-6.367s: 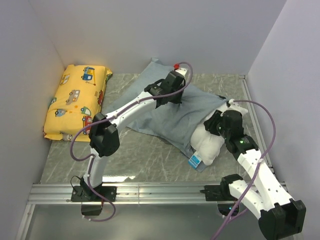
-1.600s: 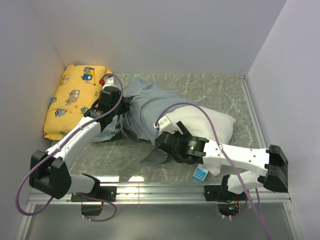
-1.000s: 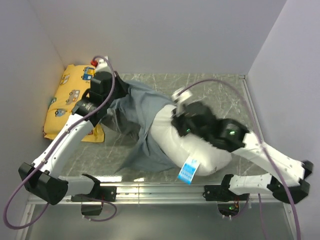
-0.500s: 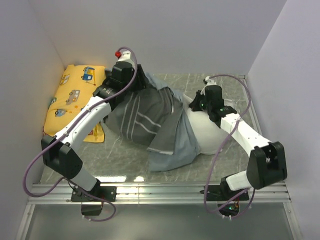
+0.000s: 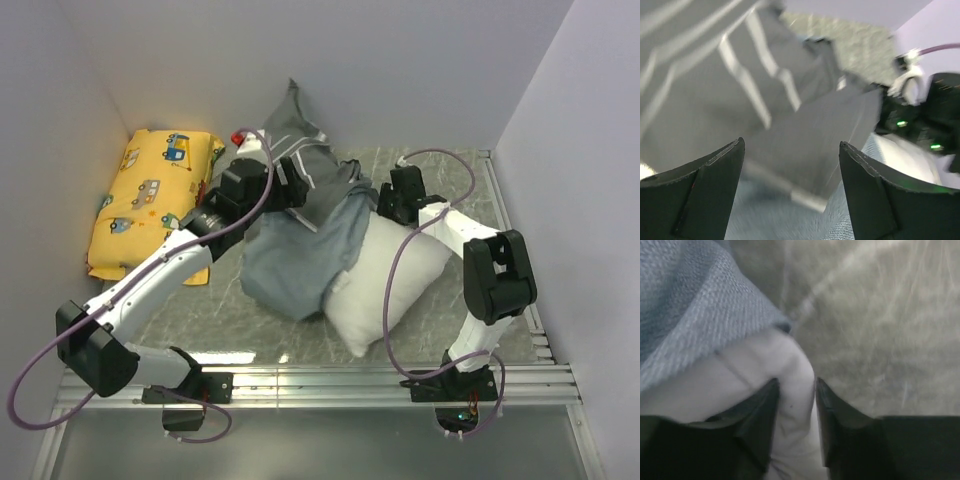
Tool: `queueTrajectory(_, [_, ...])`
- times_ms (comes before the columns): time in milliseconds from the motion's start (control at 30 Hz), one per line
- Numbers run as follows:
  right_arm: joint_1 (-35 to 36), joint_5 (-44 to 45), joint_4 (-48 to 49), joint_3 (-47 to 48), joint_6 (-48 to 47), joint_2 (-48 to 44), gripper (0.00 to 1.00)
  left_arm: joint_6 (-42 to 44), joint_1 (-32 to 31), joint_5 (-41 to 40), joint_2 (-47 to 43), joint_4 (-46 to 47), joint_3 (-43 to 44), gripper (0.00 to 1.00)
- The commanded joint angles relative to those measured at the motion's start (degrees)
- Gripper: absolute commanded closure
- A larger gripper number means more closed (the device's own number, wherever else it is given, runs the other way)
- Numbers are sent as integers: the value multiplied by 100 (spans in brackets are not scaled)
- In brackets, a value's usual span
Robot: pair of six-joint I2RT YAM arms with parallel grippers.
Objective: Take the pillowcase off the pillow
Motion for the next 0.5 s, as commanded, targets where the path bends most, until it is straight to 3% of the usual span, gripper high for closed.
queueTrajectory(0, [100,91,-616,228,-46,-22,50,-255,-24,-240,56,303,-535,18])
queueTrajectory(33, [91,196,-651,272,-81,-110,42,-238,-24,-249,101,416,-579,18])
queueTrajectory(167, [117,442,-958,491,-169,-487,30,-194,-50,-302,557,400,-510,17])
queueTrajectory(333, [345,812,-1266,562,-160,-1426,22,-185,-130,-460,690,558,-658,21])
queueTrajectory(467, [1019,1207,-1564,509,-160,-2210,18,-238,-130,-539,909,532,-606,47])
